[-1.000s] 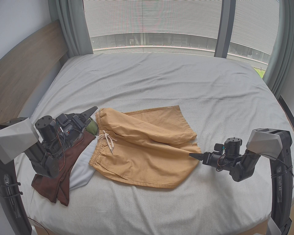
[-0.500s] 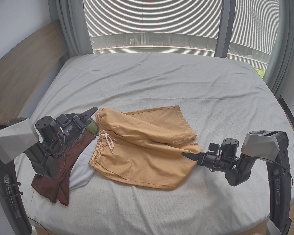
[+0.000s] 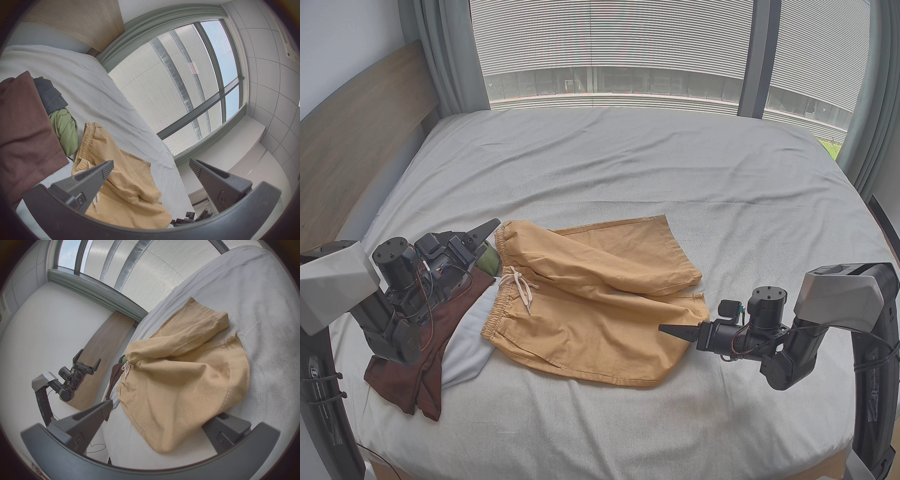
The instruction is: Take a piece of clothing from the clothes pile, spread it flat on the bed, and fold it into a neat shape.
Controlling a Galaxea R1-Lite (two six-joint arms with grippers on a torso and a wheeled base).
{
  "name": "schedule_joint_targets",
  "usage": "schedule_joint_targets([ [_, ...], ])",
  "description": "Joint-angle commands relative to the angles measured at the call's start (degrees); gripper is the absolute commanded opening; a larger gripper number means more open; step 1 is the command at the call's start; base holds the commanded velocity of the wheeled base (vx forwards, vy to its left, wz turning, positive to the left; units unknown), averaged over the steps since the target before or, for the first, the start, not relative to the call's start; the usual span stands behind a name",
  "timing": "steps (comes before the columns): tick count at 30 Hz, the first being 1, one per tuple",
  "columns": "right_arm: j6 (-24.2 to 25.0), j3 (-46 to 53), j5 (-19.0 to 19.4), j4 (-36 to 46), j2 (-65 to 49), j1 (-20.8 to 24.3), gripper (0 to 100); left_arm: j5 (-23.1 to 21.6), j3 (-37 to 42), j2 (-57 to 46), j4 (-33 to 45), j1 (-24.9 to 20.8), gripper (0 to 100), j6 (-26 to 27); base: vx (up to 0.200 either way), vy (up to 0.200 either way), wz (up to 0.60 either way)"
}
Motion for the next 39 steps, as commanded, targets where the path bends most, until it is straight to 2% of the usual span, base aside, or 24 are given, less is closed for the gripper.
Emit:
schedule_joint_targets([
  [1, 0.47, 0.86, 0.01, 0.03, -2.78, 0.74, 100, -0.01, 0.02, 0.03, -0.01, -0.04, 100, -0.05, 0.0, 0.0, 0.0],
  [12, 0.39, 2.26, -0.08, 3.37, -0.58, 0.91, 100, -0.01, 0.02, 0.03, -0.01, -0.04, 100, -0.05, 0.0, 0.0, 0.0],
  [21, 0.3, 3.49, -0.17, 3.28, 2.15, 3.2, 100, -0.01, 0.1, 0.12, -0.01, 0.05, 100, -0.05, 0.0, 0.0, 0.0],
  [31, 0.83, 5.87, -0.08, 3.37, -4.18, 4.78, 100, -0.01, 0.1, 0.21, -0.01, 0.05, 100, -0.05, 0.0, 0.0, 0.0],
  [39, 2.32, 3.67, -0.08, 3.37, -5.59, 5.4, 100, -0.01, 0.02, 0.12, -0.01, 0.05, 100, -0.05, 0.0, 0.0, 0.0],
])
